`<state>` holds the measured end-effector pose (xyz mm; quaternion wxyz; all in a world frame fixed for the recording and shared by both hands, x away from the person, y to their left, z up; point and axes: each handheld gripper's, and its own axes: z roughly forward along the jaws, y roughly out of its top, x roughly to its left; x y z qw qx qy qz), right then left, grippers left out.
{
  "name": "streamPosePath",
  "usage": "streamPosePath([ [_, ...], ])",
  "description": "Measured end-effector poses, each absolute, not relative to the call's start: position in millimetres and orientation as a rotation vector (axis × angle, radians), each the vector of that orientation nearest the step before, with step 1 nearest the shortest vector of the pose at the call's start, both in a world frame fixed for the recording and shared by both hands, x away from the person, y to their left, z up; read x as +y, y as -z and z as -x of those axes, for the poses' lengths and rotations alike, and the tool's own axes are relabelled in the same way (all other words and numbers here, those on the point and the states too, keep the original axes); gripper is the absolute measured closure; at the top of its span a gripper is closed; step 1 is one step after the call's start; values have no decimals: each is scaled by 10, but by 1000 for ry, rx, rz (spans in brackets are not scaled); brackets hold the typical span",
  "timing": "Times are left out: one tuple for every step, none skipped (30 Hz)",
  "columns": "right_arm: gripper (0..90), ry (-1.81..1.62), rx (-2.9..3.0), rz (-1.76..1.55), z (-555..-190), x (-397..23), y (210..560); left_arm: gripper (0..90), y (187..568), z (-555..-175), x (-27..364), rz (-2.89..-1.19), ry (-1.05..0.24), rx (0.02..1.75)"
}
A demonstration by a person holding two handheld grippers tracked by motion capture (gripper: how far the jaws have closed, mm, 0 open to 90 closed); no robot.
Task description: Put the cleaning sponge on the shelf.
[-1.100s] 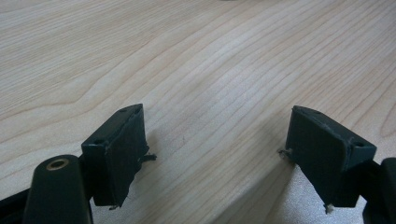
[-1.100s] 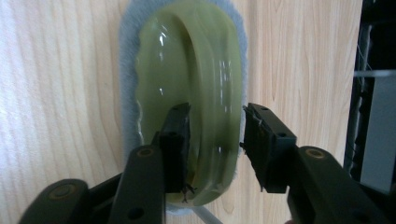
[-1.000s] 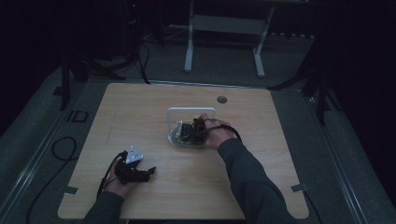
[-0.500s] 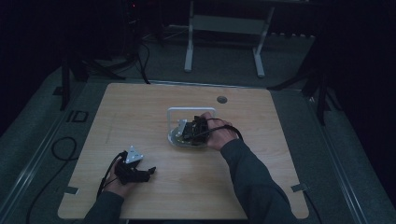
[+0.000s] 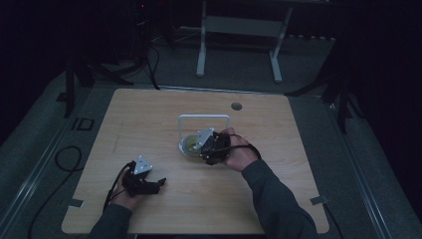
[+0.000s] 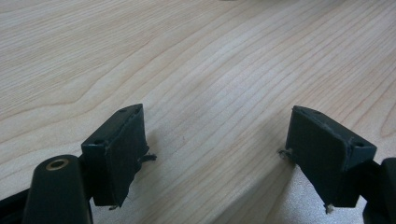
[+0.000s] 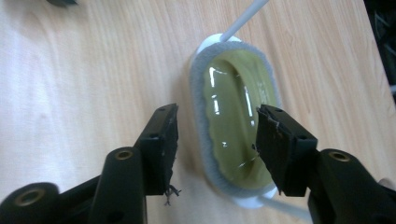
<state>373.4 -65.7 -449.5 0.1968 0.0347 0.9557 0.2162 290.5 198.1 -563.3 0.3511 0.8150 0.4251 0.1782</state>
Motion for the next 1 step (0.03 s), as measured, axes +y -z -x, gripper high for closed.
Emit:
streamPosePath([
  [475,-618,2678,-118,-3704,-674,4486,203,5633,-2906,1981,-2111,-462,1100],
])
